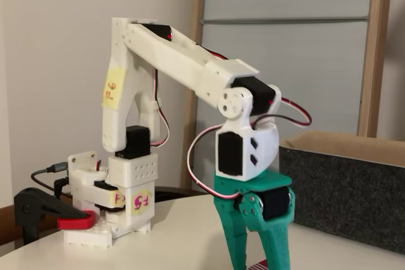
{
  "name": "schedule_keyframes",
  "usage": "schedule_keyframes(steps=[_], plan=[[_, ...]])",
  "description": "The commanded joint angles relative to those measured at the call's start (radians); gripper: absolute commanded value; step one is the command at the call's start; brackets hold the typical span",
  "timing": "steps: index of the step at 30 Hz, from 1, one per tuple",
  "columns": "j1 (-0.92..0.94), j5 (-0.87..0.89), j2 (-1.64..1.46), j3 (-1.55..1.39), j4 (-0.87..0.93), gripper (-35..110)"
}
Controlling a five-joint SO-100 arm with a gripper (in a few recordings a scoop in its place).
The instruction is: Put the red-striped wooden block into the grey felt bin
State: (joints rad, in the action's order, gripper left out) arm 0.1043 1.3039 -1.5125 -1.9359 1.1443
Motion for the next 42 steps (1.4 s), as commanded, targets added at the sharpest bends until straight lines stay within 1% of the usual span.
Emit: schedule_keyframes(steps=[1,15,24,33,42], plan=[[0.014,0.017,-0.012,-0.025,-0.014,23],[0.023,0.018,-0.011,-0.126,-0.032,22],[0.023,0.026,-0.014,-0.129,-0.041,16],[0.028,0.035,-0.034,-0.120,-0.043,15],[0.055,0.069,-0.121,-0.118,-0.043,12]])
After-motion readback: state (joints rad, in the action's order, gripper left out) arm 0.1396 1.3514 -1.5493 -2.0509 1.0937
